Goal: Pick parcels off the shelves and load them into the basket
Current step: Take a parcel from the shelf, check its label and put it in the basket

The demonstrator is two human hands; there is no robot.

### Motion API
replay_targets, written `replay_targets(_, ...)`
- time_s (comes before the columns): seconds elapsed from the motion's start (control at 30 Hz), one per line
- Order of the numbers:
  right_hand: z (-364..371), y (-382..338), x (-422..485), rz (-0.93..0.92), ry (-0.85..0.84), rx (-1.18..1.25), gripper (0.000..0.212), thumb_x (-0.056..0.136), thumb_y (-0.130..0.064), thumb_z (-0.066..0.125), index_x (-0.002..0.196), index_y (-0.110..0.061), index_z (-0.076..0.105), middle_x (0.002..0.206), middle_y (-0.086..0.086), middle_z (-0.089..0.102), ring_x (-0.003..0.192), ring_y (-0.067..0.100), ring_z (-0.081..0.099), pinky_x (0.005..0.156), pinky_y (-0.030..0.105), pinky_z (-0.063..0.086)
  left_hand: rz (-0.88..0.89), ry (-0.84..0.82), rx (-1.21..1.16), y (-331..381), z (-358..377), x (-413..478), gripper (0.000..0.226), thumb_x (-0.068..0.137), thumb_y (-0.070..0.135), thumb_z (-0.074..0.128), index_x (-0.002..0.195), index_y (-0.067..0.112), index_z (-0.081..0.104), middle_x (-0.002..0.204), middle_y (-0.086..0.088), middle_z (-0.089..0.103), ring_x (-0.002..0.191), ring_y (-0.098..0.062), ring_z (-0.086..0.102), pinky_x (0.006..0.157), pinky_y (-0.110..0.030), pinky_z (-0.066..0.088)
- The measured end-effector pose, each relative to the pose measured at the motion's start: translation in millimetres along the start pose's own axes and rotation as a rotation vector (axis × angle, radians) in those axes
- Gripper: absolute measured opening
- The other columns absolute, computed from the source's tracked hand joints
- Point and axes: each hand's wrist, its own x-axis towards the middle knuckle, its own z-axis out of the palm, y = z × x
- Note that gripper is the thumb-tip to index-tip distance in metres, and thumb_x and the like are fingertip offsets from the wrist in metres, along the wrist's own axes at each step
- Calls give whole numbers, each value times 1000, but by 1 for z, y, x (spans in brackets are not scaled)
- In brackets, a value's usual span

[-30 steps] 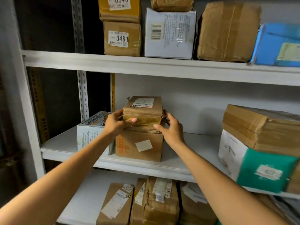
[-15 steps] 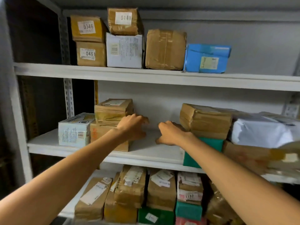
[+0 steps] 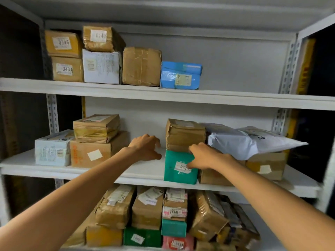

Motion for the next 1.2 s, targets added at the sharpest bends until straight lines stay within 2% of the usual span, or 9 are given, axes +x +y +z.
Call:
replay_targets(0.2,-11,18,-7,43,58,-20,23,88,-31,66,92,-16,49,95,0,56,77,13,61,64,26,53,-18,-23,-58,10,-10,14,50,83,49,66,126,27,55,121,3,62,101,-17,62,83,-28,53)
replay_targets(0.4,-28,20,-4,82,232,100,27,89,-22,63,112,-11,55,104,7,58,84,18,59,72,32,54,-61,7,-90,14,-10,31,60,81,56,65,129,22,55,123,3,63,101,-18,63,77,-28,51)
replay_targets(0.53,-37,24,9,106,368,56,28,90,-9,57,117,-9,50,114,11,54,94,23,52,69,29,41,-123,23,-292,19,-10,47,58,88,51,59,128,11,53,122,-7,63,93,-19,61,74,-28,51)
replay_targets(0.7,-31,23,32,173,374,258,55,93,-19,57,141,-5,34,139,16,42,124,29,45,89,32,44,-201,55,-626,34,-5,70,58,88,62,47,98,7,59,94,-8,63,74,-16,56,57,-24,42)
replay_targets(0.8,-19,20,44,222,366,350,64,92,-29,61,142,-3,32,148,14,26,134,29,34,101,35,41,-336,75,-760,34,-2,79,66,83,71,44,88,8,60,80,-4,60,64,-13,52,53,-22,40)
replay_targets(0.9,-12,15,50,257,391,411,76,85,-47,67,139,-5,34,144,12,24,134,30,32,102,37,42,-398,86,-817,32,4,82,59,85,65,50,90,8,62,82,-6,62,65,-16,56,55,-26,47)
replay_targets(0.97,-9,16,55,263,417,490,88,81,-52,69,142,-5,29,146,14,23,136,31,30,107,42,40,-427,83,-1015,31,6,79,47,86,52,60,97,6,64,93,-10,67,79,-22,64,70,-36,58)
replay_targets(1.07,-6,9,57,263,483,727,104,78,-61,65,151,-9,11,155,17,19,143,34,23,112,50,34,-471,10,-1340,23,-1,66,34,85,26,69,110,3,62,110,-14,66,96,-26,65,89,-42,55)
replay_targets(1.2,-6,4,57,350,532,744,101,88,-51,60,152,-5,-3,157,20,18,142,36,25,110,49,36,-469,-78,-1420,17,-11,48,32,82,16,72,110,5,60,118,-14,60,108,-30,59,93,-43,52)
